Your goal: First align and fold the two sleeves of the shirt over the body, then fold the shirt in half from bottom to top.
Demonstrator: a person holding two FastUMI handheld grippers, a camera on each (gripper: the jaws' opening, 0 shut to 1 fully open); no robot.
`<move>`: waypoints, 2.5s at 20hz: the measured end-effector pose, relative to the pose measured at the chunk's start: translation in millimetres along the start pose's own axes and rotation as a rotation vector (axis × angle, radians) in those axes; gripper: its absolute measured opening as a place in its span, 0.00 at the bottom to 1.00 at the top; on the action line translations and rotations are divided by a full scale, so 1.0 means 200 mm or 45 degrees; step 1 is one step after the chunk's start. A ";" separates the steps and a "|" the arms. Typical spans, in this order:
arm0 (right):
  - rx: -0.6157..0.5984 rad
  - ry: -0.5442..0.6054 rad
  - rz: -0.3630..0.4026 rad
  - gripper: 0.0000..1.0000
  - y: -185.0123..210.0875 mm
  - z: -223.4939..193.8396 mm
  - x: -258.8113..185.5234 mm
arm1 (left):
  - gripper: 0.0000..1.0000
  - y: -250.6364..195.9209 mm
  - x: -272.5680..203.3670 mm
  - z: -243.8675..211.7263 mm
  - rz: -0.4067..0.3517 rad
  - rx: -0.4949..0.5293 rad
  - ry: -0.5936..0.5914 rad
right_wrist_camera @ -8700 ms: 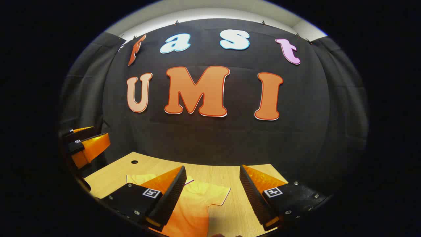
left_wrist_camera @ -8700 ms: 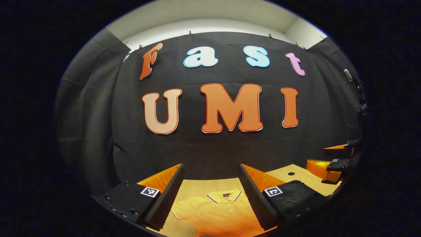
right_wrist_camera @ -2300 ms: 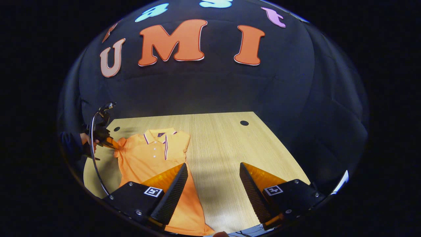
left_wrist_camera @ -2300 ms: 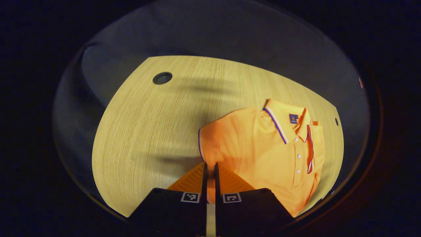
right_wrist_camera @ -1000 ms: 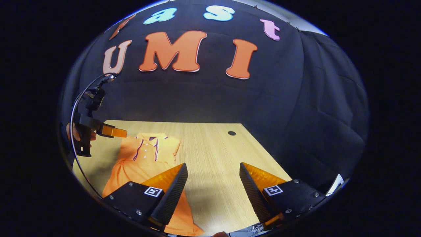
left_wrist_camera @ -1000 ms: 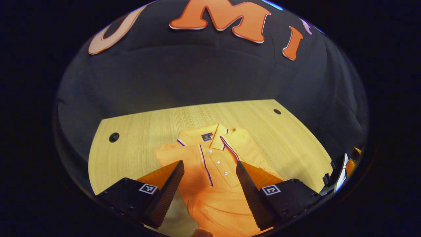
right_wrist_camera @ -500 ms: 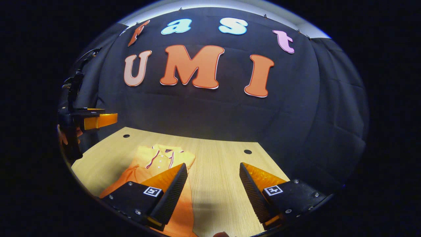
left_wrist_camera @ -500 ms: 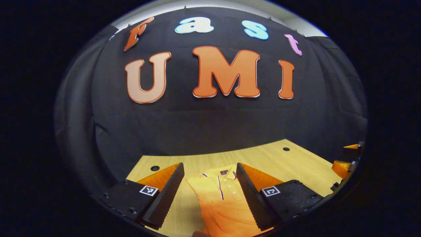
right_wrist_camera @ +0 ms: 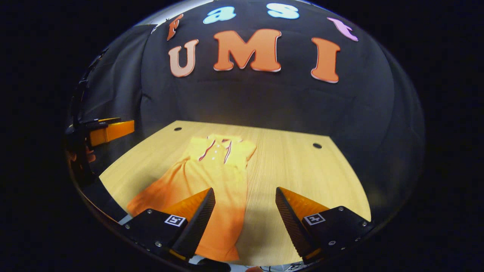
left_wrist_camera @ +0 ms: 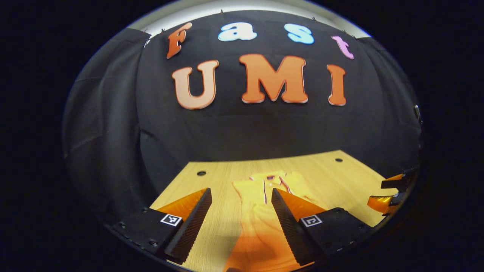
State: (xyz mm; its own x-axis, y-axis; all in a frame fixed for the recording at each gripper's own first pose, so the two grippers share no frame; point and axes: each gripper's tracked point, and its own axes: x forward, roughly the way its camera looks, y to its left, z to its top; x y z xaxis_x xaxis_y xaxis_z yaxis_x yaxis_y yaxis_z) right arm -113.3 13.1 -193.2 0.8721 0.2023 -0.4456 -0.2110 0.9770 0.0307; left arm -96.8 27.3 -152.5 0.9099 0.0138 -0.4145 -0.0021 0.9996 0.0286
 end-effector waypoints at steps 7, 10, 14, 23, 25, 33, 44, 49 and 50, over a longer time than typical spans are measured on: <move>0.074 0.331 0.073 0.98 0.06 -0.47 0.00 | 0.98 -0.03 0.00 -0.59 -0.091 0.033 0.515; 0.075 0.455 0.099 0.98 0.11 -0.61 0.00 | 0.98 -0.02 0.07 -0.65 -0.112 0.011 0.675; 0.071 0.573 0.133 0.98 0.17 -0.75 0.01 | 0.98 0.00 0.17 -0.63 -0.103 -0.050 0.877; 0.123 0.751 0.153 0.93 0.25 -0.91 -0.03 | 0.98 -0.03 0.26 -0.75 -0.096 -0.076 1.108; 0.165 0.800 0.157 0.85 0.29 -0.93 -0.04 | 0.96 -0.03 0.24 -0.75 -0.116 -0.056 1.130; 0.526 0.843 0.226 0.07 0.32 -0.91 0.01 | 0.06 -0.19 0.23 -0.68 -0.303 -0.089 1.117; 0.640 0.576 0.398 0.03 0.41 -0.45 0.14 | 0.06 -0.20 0.45 -0.28 -0.402 -0.153 0.906; 0.657 0.467 0.397 0.03 0.37 -0.23 0.25 | 0.06 -0.17 0.60 -0.08 -0.422 -0.172 0.808; 0.652 0.446 0.390 0.03 0.35 -0.18 0.28 | 0.06 -0.16 0.65 -0.03 -0.421 -0.168 0.785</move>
State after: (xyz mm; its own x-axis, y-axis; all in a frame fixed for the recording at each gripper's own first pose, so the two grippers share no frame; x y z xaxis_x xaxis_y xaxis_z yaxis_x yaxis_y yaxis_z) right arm -95.7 91.1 -248.0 0.5942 0.5249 -0.6094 -0.1150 0.8053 0.5815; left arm 18.4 -2.7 -213.4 0.4713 -0.3183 -0.8225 0.1481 0.9479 -0.2819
